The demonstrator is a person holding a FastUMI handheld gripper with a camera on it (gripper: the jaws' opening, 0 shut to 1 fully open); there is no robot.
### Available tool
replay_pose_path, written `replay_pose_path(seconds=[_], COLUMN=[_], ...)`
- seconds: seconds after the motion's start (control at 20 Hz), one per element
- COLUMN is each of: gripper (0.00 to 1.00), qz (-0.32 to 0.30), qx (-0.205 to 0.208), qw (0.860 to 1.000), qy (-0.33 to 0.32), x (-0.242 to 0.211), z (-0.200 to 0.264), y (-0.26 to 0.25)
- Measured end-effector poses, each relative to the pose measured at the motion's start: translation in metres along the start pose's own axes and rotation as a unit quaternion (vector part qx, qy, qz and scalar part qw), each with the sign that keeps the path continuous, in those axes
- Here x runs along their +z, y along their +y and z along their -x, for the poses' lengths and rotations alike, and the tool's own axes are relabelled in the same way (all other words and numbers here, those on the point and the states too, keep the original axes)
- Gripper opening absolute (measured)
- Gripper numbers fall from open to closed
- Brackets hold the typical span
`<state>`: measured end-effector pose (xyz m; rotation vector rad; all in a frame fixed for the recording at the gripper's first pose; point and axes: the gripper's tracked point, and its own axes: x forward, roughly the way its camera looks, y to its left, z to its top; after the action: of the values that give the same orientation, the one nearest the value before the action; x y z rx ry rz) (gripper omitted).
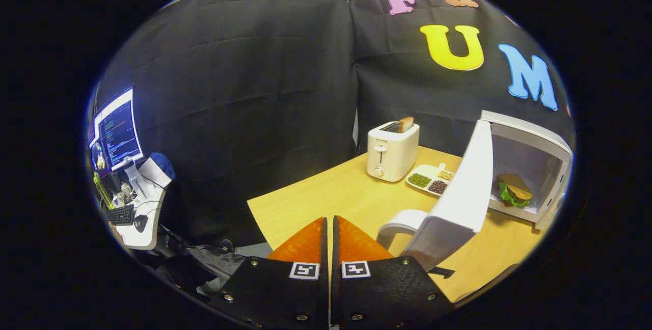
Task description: Open the microwave, put the food inside, and close the microwave door.
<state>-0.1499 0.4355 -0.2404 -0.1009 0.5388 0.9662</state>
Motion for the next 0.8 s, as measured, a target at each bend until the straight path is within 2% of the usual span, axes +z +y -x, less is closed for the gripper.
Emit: replay_pose_path(seconds=[0.05, 0.5, 0.8], gripper=[0.02, 0.01, 0.01], qz=[-0.002, -0.015, -0.021], qx=[-0.01, -0.015, -0.038], qw=[1.0, 1.0, 0.999], qy=[0.001, 0.011, 0.017], x=[-0.001, -0.013, -0.023], z=[0.0, 0.026, 0.051], y=[-0.008, -0.027, -0.051])
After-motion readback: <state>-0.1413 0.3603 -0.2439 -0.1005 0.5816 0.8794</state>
